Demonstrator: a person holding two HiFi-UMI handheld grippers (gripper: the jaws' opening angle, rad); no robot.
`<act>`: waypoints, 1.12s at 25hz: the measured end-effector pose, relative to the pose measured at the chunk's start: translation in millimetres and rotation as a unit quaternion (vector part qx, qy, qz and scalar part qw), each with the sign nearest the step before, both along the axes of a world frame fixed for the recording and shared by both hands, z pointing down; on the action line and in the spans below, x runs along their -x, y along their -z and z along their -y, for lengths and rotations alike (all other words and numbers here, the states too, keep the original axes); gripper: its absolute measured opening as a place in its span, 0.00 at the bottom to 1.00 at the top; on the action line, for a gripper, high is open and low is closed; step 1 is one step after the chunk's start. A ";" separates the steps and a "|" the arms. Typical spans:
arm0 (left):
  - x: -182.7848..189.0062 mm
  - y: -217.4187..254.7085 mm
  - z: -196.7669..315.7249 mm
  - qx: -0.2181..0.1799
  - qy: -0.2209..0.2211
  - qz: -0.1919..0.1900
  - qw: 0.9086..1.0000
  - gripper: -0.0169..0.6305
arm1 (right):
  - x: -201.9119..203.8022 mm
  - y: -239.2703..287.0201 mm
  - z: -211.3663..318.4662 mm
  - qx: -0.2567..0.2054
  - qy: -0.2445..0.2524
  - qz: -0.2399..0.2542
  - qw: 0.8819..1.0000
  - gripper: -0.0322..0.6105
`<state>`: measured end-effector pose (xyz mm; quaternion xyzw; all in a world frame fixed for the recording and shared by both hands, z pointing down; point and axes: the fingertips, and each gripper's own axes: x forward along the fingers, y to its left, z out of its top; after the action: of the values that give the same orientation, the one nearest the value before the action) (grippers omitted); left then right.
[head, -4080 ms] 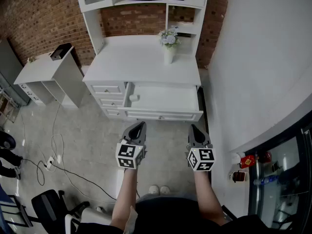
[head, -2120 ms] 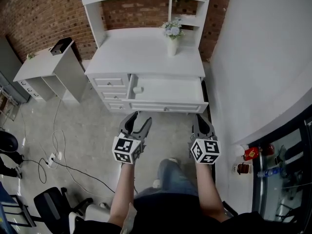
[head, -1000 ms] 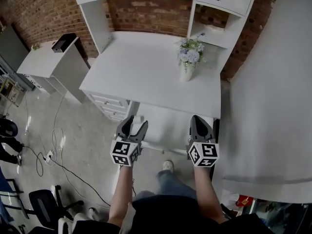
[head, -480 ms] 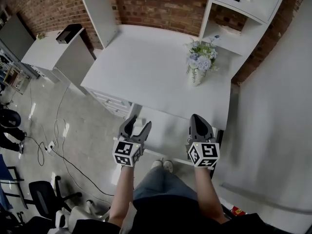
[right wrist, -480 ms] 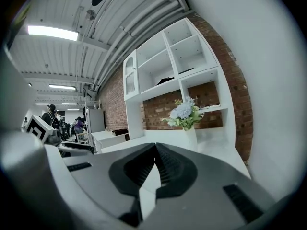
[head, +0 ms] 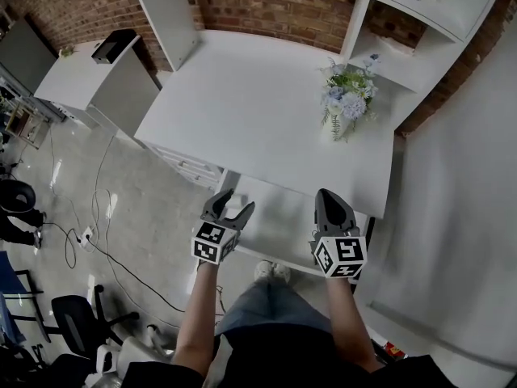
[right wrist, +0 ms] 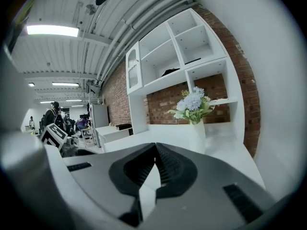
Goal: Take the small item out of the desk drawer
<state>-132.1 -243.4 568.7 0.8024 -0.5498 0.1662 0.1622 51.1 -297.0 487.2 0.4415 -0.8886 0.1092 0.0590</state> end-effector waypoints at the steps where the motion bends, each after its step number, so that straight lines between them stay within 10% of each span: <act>1: 1.0 -12.4 0.4 0.019 -0.015 0.009 1.000 0.40 | 3.5 -3.2 1.0 0.005 0.004 0.000 1.000 0.05; 12: 30.6 -119.8 11.4 0.169 -0.119 0.161 0.965 0.40 | 42.8 -49.7 3.5 0.037 0.071 -0.049 0.996 0.05; 17: 33.5 -162.1 10.8 0.214 -0.218 0.289 0.908 0.40 | 59.0 -66.7 4.2 0.052 0.099 -0.063 0.992 0.05; 23: 42.1 -207.5 -2.5 0.266 -0.314 0.415 0.811 0.40 | 68.0 -77.3 4.5 0.063 0.119 -0.074 0.988 0.05; 28: 49.2 -224.9 -2.2 0.287 -0.320 0.447 0.785 0.40 | 68.2 -82.2 4.7 0.073 0.122 -0.078 0.987 0.05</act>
<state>-181.2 -241.2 793.6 0.6848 -0.1990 0.6986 0.0591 -17.1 -301.7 569.4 0.3315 -0.9181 0.1313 0.1731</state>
